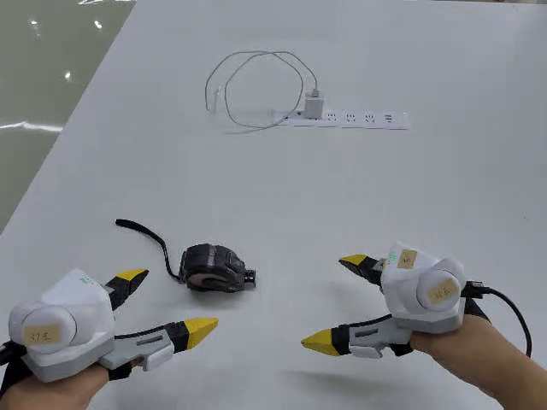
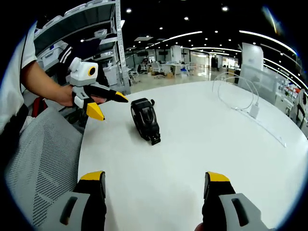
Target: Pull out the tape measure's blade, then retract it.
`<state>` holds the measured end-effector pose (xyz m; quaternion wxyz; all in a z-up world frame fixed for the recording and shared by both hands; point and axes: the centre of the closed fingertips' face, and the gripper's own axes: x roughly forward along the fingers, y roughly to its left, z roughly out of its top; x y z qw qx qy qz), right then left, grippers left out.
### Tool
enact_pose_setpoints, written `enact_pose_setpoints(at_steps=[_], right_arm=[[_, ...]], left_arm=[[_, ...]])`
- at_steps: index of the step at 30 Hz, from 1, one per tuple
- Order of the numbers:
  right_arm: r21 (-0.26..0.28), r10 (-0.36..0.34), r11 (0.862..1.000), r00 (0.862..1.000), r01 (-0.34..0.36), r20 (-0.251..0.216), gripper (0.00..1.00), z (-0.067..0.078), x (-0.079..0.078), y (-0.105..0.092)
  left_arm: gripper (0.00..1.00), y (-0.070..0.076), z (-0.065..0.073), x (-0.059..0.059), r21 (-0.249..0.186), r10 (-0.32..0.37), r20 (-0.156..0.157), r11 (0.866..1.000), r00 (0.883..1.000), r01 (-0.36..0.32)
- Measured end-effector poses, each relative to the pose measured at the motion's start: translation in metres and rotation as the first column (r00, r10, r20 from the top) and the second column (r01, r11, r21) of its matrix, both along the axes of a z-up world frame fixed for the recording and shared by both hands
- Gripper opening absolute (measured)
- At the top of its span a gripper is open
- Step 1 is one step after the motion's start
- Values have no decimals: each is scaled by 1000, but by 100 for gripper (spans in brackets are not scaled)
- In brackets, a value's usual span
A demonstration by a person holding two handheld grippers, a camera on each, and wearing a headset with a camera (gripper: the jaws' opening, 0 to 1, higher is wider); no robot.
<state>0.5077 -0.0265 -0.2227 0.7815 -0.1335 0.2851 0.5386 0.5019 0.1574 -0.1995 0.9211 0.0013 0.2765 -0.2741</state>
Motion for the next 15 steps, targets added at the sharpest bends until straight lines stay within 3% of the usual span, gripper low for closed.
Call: enact_pose_setpoints(at_steps=[15], right_arm=[[6,-56,998,998,56,-7,90,1,-10,-23]], left_arm=[[84,3,1,-16,9,-30,-3,1000,1000,30]])
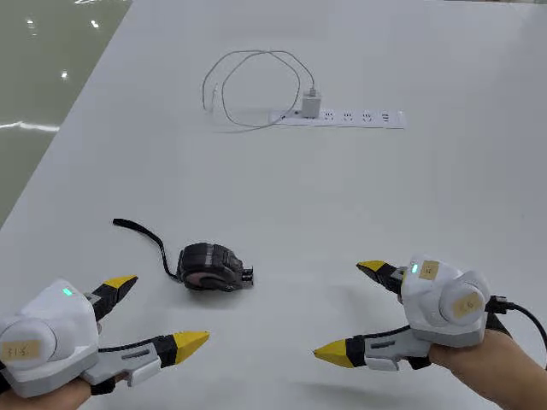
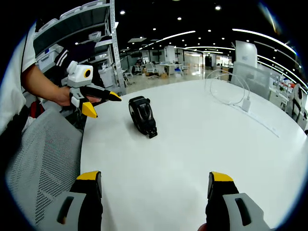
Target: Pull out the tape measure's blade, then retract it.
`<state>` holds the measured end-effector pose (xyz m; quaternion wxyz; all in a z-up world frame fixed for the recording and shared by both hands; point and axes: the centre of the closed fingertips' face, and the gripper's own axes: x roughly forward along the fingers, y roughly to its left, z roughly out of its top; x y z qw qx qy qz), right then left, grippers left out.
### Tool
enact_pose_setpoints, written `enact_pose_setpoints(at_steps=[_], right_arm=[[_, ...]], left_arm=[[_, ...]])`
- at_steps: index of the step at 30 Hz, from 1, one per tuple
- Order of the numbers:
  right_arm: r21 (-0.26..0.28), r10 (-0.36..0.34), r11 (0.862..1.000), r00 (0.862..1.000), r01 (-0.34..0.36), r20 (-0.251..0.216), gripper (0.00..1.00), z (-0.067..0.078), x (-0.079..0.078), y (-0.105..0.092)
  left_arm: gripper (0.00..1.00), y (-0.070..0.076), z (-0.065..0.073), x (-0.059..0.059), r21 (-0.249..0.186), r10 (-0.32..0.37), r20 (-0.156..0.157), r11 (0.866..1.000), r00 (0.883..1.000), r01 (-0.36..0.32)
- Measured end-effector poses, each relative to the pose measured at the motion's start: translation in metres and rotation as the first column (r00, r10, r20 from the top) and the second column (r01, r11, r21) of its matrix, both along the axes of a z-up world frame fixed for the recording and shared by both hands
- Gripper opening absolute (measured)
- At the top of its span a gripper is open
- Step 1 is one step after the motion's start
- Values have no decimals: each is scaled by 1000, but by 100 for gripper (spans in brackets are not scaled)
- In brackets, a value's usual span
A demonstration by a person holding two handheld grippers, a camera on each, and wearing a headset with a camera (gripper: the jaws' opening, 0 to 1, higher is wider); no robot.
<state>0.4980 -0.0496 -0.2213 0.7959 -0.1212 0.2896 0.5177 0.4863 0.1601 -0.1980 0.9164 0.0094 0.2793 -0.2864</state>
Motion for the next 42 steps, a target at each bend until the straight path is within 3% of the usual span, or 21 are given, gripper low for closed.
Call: enact_pose_setpoints(at_steps=[18,42], right_arm=[[-9,-53,999,999,53,-2,99,0,-12,-29],[-38,-95,995,996,94,-3,99,4,-35,-54]], left_arm=[[90,3,3,-12,14,-35,0,999,999,35],[99,3,6,-27,44,-88,-4,995,996,88]])
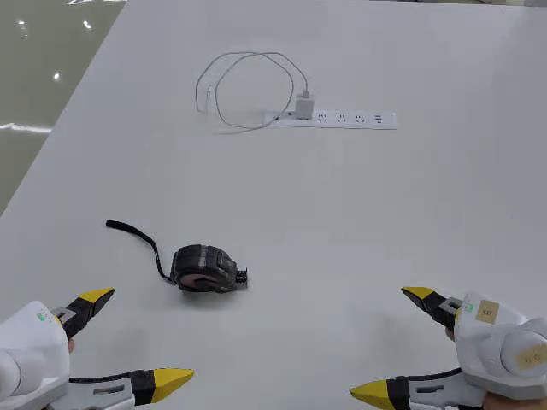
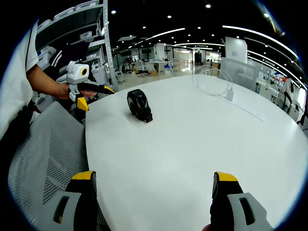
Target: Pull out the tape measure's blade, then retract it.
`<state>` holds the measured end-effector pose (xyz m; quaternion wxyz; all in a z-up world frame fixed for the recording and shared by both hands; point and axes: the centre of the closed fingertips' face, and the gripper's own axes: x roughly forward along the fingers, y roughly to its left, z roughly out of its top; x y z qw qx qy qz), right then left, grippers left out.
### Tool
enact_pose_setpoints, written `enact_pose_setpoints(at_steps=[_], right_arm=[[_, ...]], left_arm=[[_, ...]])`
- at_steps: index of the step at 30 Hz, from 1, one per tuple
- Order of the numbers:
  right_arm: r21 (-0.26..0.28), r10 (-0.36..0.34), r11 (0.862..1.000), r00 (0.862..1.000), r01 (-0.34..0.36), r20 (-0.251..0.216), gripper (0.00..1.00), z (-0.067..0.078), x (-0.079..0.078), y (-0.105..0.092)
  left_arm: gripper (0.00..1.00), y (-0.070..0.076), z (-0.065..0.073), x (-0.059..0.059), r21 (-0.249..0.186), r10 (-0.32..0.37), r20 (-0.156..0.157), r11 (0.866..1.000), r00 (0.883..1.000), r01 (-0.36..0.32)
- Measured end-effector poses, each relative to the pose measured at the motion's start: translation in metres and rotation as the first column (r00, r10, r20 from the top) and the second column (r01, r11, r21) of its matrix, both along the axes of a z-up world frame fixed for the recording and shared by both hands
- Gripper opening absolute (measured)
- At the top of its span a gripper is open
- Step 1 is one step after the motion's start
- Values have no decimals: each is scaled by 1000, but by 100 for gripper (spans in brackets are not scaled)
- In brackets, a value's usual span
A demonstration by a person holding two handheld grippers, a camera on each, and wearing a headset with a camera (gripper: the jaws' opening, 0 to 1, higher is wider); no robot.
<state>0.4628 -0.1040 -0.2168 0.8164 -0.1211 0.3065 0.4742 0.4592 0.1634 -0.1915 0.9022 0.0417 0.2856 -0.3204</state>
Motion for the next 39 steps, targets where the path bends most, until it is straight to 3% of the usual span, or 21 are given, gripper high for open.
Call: enact_pose_setpoints(at_steps=[20,39], right_arm=[[-21,-39,999,999,39,10,99,5,-12,-21],[-19,-51,999,999,51,5,99,6,-16,-23]], left_arm=[[99,9,-2,-10,21,-19,-3,1000,1000,19],[99,13,-2,-15,19,-8,-9,1000,1000,9]])
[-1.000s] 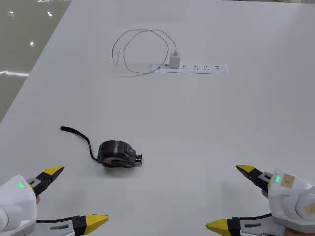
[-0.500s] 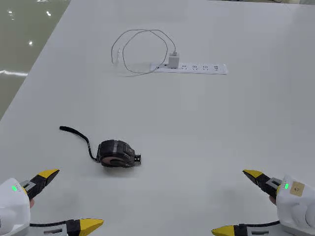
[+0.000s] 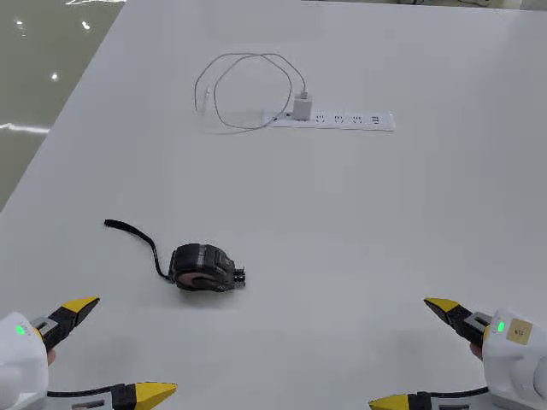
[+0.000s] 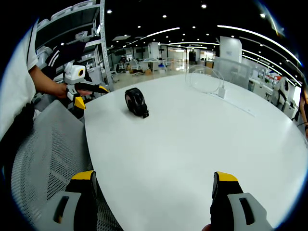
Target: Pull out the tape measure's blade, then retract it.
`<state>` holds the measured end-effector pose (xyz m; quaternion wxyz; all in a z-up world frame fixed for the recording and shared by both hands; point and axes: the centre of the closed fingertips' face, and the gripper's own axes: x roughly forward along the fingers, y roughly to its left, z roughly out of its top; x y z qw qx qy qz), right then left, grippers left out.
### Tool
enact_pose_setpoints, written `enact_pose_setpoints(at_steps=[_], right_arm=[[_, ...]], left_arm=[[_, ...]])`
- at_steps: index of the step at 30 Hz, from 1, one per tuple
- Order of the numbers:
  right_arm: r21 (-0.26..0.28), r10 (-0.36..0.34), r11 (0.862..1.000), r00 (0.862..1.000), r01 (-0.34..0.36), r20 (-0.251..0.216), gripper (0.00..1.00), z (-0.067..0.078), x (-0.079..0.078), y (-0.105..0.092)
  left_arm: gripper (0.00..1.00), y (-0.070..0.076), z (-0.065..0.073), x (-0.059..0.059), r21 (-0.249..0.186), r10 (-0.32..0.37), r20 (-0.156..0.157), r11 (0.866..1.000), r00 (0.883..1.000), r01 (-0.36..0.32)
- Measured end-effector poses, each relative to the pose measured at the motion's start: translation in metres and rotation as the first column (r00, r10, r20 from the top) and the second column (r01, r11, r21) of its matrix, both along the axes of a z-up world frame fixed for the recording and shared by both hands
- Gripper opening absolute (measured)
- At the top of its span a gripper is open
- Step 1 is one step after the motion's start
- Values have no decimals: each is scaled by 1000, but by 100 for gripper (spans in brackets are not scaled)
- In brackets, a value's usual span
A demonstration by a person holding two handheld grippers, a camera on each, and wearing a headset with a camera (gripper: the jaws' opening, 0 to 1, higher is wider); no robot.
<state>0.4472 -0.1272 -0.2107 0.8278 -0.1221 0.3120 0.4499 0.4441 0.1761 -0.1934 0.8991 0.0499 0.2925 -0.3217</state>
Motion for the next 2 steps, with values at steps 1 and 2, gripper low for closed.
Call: enact_pose_setpoints(at_steps=[1,2], right_arm=[[1,0,1000,1000,0,-1,99,0,0,0],[1,0,1000,1000,0,-1,99,0,-1,0]], left_arm=[[99,0,0,0,0,-1,-1,1000,1000,1],[99,0,0,0,1,-2,-1,1000,1000,2]])
